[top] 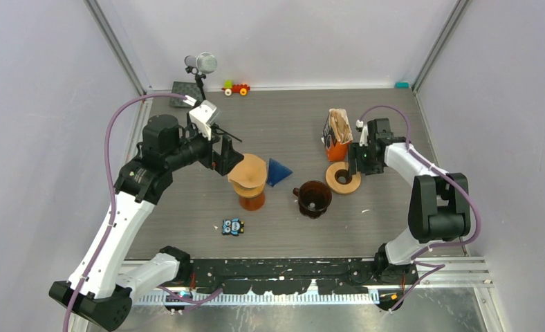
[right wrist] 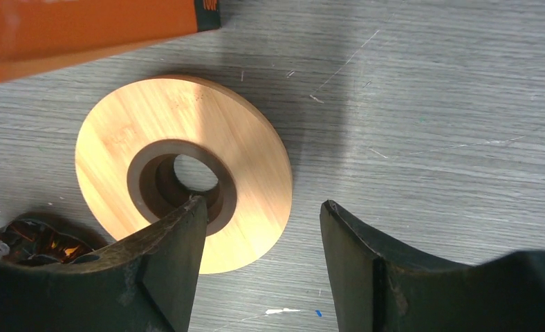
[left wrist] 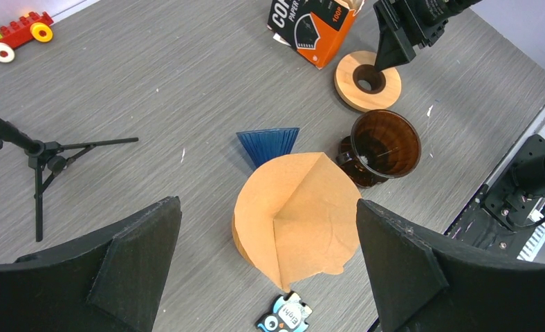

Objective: Place the coffee filter in the dripper
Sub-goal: Pick up the dripper holder from the center of the board.

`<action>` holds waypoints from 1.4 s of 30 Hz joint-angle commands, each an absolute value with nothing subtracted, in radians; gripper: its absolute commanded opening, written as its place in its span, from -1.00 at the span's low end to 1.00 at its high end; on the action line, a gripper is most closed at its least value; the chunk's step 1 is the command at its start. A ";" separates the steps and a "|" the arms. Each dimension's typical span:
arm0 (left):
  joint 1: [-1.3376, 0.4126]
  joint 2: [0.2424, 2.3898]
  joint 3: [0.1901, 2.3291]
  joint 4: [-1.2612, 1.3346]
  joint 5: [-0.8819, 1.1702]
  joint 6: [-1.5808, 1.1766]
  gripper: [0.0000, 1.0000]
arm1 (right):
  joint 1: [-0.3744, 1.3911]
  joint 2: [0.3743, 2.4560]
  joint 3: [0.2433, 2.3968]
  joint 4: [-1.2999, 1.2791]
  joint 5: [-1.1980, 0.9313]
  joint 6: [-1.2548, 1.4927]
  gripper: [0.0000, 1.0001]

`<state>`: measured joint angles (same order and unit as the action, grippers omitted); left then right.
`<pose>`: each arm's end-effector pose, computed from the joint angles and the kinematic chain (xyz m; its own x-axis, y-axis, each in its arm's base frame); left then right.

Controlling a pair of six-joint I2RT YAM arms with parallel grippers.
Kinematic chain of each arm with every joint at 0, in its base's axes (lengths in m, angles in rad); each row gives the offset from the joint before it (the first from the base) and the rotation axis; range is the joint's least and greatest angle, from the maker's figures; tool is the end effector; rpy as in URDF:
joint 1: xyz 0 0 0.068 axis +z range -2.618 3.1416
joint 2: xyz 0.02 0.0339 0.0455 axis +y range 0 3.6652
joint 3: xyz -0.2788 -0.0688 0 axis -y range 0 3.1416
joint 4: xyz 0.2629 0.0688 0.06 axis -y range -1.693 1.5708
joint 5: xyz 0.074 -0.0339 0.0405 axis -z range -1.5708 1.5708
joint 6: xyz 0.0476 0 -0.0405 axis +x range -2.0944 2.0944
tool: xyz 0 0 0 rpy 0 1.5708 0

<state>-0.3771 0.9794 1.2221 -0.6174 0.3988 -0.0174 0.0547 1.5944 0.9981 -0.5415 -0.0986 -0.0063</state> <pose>0.1931 -0.0964 0.4232 -0.3520 0.1222 -0.9280 0.6693 0.7259 -0.1583 0.3280 0.0227 0.1841 -0.9057 -0.0559 -0.4201 -0.1014 0.9911 0.0867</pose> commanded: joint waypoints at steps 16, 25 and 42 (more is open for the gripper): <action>-0.371 0.964 1.232 -0.569 0.423 -0.008 0.99 | 0.048 1.667 0.995 -0.560 -0.107 -0.008 0.16; -0.371 0.959 1.232 -0.574 0.424 -0.006 0.99 | 0.032 1.591 1.017 -0.597 -0.100 -0.020 -0.33; -0.371 0.982 1.254 -0.565 0.408 -0.006 0.99 | 0.102 1.407 1.269 -0.991 -0.196 -0.222 -0.73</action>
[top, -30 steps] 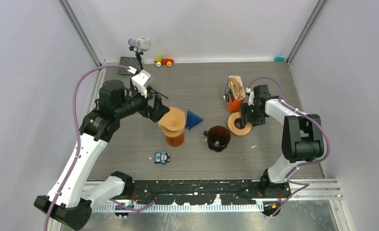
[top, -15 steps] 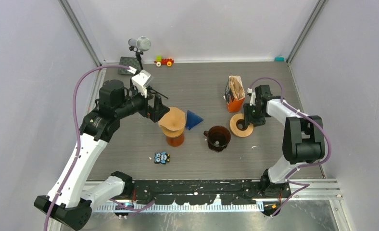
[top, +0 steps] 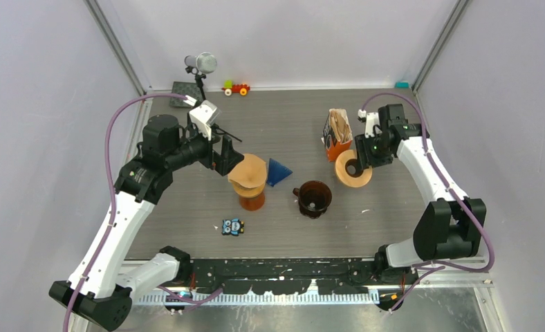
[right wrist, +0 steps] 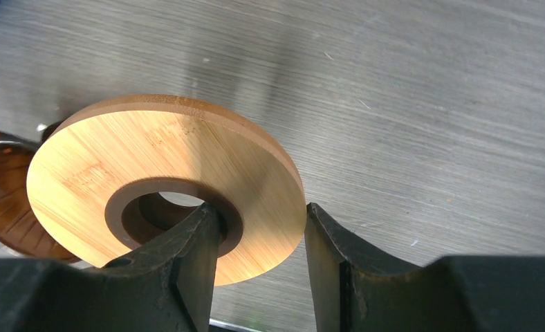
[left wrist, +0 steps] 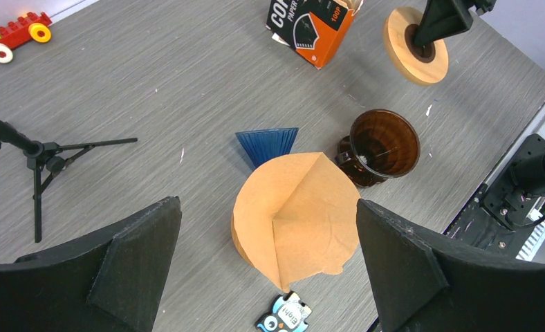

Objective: Place the coffee filter in the dripper
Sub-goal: Pick up the dripper holder from the center of the board, then place the dripper holder onto the coffee server.

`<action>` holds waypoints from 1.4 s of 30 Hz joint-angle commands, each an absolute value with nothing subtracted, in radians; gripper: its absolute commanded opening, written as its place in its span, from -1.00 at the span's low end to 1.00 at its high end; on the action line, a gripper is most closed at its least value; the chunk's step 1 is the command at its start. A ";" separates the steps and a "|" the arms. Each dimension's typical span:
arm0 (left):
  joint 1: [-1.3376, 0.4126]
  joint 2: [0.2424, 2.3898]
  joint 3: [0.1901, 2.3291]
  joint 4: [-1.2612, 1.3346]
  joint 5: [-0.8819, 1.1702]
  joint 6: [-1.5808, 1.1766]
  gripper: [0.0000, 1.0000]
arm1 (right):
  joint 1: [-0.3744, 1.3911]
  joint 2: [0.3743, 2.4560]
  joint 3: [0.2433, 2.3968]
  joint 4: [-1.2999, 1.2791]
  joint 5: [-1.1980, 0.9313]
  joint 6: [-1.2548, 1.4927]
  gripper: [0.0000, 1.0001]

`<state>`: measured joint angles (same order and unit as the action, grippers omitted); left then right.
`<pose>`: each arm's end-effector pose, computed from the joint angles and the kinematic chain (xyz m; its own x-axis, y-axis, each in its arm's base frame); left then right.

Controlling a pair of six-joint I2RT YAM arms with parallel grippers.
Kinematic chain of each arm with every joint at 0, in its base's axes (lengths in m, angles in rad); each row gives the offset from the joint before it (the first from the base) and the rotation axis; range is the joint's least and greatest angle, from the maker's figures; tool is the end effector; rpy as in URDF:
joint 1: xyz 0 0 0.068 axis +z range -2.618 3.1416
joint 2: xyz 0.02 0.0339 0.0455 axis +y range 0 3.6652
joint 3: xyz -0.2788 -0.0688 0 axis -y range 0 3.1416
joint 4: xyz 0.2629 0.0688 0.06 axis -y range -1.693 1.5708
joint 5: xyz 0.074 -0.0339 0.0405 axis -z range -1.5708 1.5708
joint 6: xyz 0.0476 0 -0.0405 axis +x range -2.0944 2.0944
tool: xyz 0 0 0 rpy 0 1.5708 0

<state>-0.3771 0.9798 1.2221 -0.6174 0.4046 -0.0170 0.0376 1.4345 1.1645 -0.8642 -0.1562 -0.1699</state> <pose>0.1930 -0.0966 0.4232 -0.3521 0.1227 -0.9279 0.6732 0.7220 -0.1600 0.3022 0.0188 0.2677 -0.8751 -0.2001 -0.4406 -0.2545 0.9647 0.0674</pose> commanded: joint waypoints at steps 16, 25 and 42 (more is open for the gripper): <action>-0.371 0.983 1.260 -0.571 0.392 -0.005 0.99 | 0.469 1.581 1.389 -1.057 -0.114 -0.188 -0.71; -0.371 0.985 1.255 -0.569 0.404 -0.005 0.99 | 0.518 1.620 1.376 -1.058 -0.077 -0.192 -0.69; -0.371 0.977 1.246 -0.567 0.407 -0.005 0.99 | 0.547 1.641 1.341 -1.033 -0.063 -0.176 -0.57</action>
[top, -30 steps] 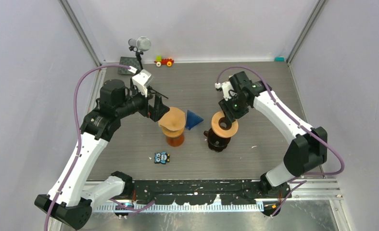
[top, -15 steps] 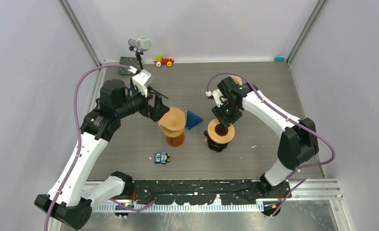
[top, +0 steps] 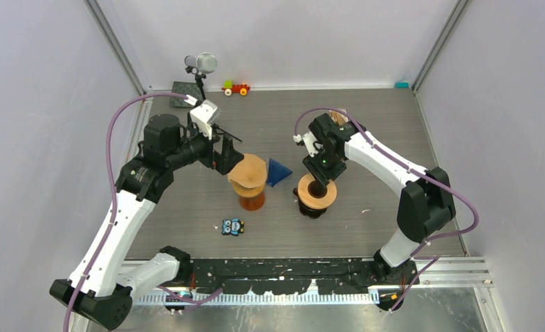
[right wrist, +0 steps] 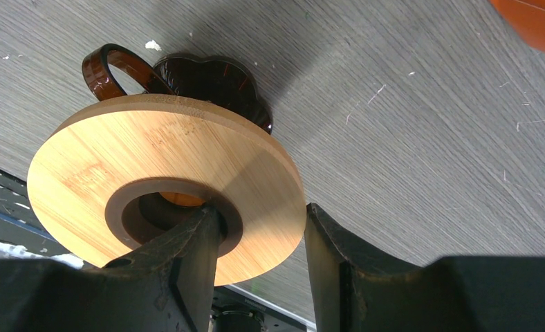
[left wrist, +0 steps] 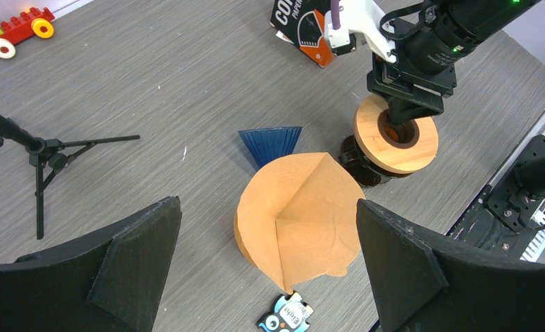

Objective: Place the coffee filter in the dripper
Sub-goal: Place the dripper holder onto the coffee server.

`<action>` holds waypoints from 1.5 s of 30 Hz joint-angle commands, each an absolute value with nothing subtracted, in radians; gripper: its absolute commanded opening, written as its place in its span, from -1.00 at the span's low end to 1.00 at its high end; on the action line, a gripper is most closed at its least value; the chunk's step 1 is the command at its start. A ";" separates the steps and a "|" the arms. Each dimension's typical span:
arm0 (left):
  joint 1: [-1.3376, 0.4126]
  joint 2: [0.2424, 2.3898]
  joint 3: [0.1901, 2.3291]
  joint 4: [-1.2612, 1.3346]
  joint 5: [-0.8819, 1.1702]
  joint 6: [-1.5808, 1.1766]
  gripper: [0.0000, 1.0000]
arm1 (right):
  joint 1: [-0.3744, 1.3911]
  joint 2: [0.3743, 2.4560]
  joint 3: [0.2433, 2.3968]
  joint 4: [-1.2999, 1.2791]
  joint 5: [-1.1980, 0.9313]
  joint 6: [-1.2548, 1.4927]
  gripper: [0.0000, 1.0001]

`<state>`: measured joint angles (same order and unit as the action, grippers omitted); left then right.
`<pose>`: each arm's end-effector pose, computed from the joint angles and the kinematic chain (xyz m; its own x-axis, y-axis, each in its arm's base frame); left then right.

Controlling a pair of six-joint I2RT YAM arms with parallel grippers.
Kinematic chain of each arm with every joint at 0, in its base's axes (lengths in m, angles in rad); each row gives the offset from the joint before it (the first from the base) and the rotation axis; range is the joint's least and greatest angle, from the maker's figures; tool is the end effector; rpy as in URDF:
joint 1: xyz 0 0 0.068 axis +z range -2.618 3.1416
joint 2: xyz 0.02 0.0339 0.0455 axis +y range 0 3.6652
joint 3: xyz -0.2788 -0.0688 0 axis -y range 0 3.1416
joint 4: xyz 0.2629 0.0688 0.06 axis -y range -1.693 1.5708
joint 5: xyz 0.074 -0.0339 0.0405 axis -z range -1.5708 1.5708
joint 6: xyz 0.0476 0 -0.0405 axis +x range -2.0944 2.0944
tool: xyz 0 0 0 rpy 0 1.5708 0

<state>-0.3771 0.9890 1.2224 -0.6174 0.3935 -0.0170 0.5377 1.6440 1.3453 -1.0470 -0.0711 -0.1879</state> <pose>0.1960 -0.0973 0.4214 -0.3597 0.1256 -0.9246 0.6646 0.7300 -0.1594 0.2872 0.1752 0.2531 -0.7245 -0.6490 -0.2322 -0.6716 0.7404 0.0263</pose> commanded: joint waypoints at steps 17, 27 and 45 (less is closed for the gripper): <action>-0.371 0.983 1.247 -0.566 0.406 -0.005 0.99 | 0.570 1.660 1.336 -1.023 -0.047 -0.163 -0.30; -0.371 0.991 1.253 -0.568 0.408 -0.005 1.00 | 0.573 1.667 1.325 -1.014 -0.037 -0.155 -0.20; -0.371 0.982 1.246 -0.571 0.399 -0.005 1.00 | 0.574 1.598 1.399 -1.036 -0.062 -0.153 0.37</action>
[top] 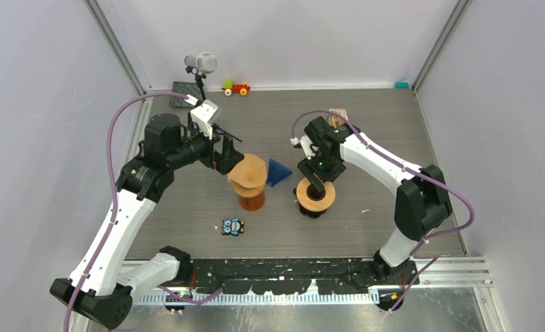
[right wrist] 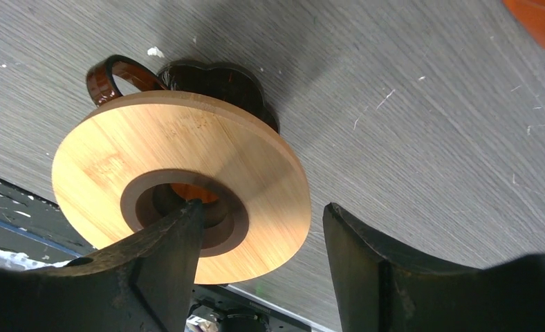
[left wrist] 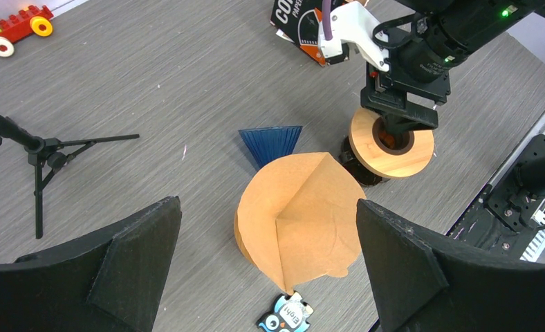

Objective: Place the coffee filter in the dripper
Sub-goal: Place the dripper holder onto the coffee server, then pick up the coffee dripper from the center of the board.

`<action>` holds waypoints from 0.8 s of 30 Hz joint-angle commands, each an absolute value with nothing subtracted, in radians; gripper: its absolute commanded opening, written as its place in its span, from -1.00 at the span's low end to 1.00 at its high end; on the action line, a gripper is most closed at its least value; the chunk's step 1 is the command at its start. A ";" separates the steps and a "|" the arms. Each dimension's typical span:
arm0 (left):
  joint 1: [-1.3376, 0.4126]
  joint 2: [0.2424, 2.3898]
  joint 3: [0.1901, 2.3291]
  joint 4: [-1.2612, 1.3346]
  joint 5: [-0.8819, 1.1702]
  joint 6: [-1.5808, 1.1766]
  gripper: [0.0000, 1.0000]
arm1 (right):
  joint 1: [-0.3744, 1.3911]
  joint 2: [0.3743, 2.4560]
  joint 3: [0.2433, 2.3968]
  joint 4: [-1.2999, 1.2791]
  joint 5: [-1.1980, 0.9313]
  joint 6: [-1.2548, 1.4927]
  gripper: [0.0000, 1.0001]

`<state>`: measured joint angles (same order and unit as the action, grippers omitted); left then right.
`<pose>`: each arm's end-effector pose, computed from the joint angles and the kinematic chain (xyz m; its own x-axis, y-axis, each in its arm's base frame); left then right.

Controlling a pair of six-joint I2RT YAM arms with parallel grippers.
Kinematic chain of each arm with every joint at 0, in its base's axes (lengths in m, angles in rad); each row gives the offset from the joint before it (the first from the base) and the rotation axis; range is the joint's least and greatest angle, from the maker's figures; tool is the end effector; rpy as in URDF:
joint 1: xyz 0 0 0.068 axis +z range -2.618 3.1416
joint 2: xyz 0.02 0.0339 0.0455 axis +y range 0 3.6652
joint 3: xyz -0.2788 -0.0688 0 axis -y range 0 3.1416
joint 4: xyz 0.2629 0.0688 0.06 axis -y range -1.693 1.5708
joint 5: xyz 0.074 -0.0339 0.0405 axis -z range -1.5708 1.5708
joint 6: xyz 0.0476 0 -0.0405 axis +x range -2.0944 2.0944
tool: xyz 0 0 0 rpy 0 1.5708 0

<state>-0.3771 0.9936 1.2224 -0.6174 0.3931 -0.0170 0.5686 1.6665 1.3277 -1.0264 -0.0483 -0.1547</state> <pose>0.1973 -0.0978 0.4205 -0.3636 0.1271 -0.9228 0.6636 0.7306 -0.1608 0.2847 0.1847 0.2413 -0.7309 -0.6497 -0.2090 -0.6667 0.7452 0.0152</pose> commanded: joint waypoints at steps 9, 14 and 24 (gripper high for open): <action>-0.371 0.974 1.247 -0.571 0.394 -0.005 0.99 | 0.574 1.571 1.565 -1.050 -0.134 -0.187 0.38; -0.371 0.967 1.247 -0.572 0.389 -0.005 0.99 | 0.574 1.617 1.595 -0.939 -0.227 -0.229 0.38; -0.371 0.963 1.266 -0.598 0.372 0.039 0.99 | 0.573 1.866 1.718 -0.844 -0.405 -0.344 0.39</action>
<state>-0.3771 0.9817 1.2224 -0.6182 0.3832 0.0116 0.5686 1.8042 1.6550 -0.9028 -0.3145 -0.2760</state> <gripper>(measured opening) 0.996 0.691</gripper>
